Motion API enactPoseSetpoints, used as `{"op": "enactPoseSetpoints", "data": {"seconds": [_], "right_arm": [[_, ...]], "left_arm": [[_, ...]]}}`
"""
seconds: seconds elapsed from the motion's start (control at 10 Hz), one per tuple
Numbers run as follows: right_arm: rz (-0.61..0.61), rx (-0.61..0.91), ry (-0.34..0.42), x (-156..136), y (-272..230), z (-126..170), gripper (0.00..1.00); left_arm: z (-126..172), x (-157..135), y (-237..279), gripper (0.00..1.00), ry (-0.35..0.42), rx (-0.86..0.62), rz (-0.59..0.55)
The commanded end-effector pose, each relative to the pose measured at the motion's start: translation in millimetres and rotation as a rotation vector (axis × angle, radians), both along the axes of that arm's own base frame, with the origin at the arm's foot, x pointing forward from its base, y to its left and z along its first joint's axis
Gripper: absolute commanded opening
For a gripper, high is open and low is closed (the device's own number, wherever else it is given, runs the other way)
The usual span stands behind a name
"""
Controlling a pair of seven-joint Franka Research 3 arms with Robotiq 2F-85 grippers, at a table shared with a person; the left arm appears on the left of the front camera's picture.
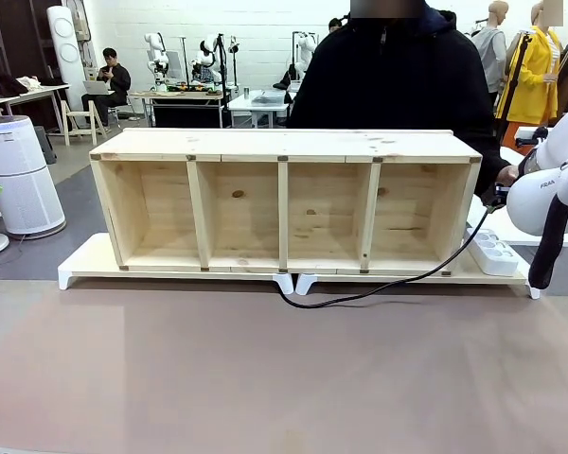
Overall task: Perform cable management.
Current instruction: Release the Power Cable when the human grasps it.
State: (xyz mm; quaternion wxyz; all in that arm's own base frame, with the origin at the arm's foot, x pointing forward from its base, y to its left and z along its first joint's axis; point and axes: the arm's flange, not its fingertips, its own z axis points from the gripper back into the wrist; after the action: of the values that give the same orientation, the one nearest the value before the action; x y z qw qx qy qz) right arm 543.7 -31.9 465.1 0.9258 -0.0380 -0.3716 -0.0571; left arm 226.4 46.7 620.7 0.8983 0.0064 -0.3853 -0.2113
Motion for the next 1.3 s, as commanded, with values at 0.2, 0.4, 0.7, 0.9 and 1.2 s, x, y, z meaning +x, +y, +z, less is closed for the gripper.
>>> {"op": "enactPoseSetpoints", "data": {"seconds": [0.2,0.4,0.7,0.9,1.2], "right_arm": [[0.003,-0.002,0.009,0.0,1.0,-0.9,0.96],[0.003,-0.002,0.009,0.0,1.0,-0.9,0.96],[0.003,-0.002,0.009,0.0,1.0,-0.9,0.96],[0.003,-0.002,0.009,0.0,1.0,-0.9,0.96],[0.003,-0.002,0.009,0.0,1.0,-0.9,0.96]], "left_arm": [[0.0,2.4,0.6,1.00,-0.005,-0.003,0.018],[0.0,2.4,0.6,1.00,-0.005,-0.003,0.018],[0.0,2.4,0.6,1.00,-0.005,-0.003,0.018],[0.0,2.4,0.6,1.00,-0.005,-0.003,0.018],[0.0,2.4,0.6,1.00,-0.005,-0.003,0.018]]}}
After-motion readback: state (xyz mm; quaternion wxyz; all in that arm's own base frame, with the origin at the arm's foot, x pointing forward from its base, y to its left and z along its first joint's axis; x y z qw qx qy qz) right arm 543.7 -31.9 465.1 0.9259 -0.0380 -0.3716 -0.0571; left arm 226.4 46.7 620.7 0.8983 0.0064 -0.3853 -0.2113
